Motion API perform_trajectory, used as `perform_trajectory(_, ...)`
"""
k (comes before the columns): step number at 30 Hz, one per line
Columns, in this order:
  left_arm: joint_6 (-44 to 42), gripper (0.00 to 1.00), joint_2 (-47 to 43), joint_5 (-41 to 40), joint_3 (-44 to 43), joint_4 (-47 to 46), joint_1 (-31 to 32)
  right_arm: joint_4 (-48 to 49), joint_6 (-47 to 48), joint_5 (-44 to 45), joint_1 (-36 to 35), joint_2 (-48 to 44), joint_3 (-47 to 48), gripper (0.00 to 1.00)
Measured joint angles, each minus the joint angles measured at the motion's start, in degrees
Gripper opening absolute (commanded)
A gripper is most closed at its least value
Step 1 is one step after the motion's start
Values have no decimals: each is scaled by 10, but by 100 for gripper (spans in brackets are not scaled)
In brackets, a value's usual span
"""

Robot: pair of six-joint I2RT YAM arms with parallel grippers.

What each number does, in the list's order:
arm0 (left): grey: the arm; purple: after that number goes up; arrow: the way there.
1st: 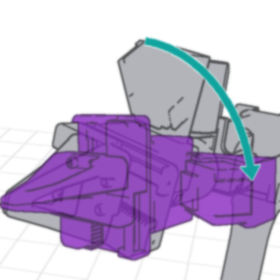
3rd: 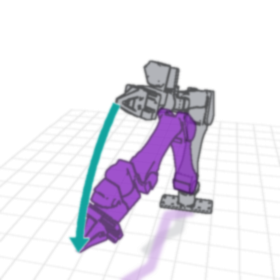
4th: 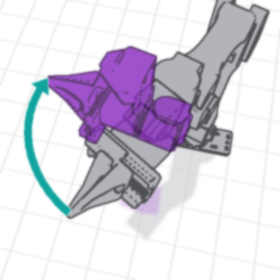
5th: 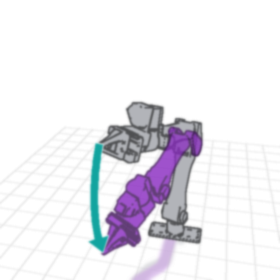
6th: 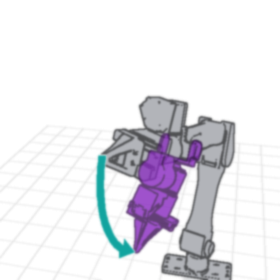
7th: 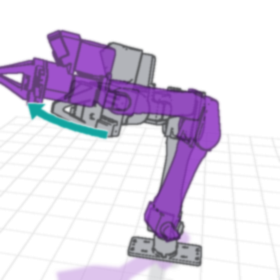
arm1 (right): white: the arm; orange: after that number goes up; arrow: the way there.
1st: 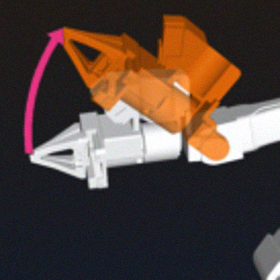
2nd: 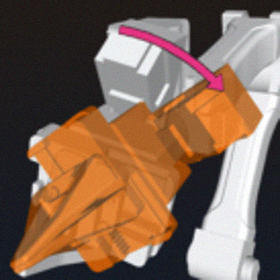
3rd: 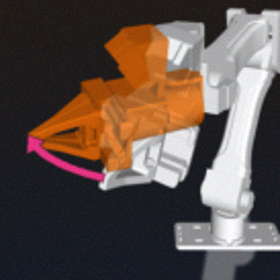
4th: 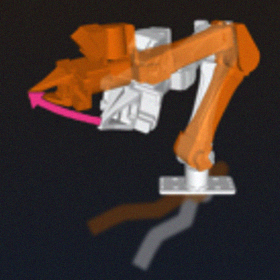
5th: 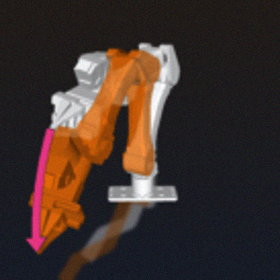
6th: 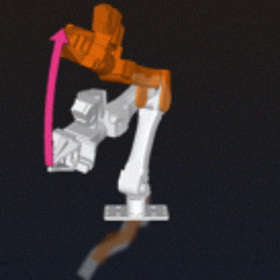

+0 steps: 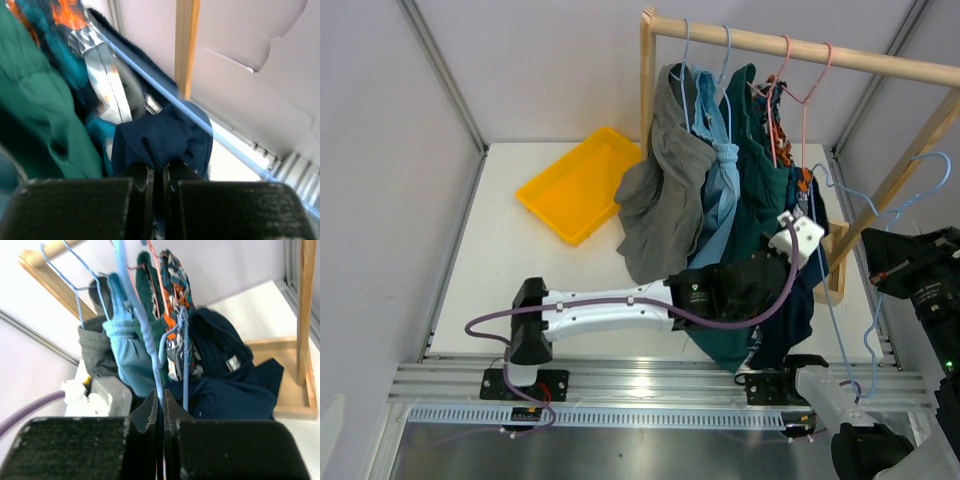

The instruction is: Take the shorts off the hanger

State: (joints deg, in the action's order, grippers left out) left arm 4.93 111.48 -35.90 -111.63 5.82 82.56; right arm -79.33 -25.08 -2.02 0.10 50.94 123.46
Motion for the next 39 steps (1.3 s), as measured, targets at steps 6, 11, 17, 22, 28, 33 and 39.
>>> perform_trajectory(6,44,0,-108,-27,196,28,94,6,4,25,0,10,-9,0)
perform_trajectory(11,92,0,-180,-65,290,92,253,26,18,74,-11,75,-4,0)
perform_trajectory(17,179,0,-254,-110,325,166,364,92,30,123,-12,174,33,0)
perform_trajectory(22,258,0,-335,-120,452,168,365,148,31,136,-12,240,74,0)
perform_trajectory(28,326,0,-351,-129,528,175,369,212,38,135,14,285,75,0)
perform_trajectory(33,343,0,-362,-139,534,171,369,269,39,122,60,322,52,0)
perform_trajectory(39,371,0,-396,-153,539,175,369,339,32,95,88,323,-21,0)
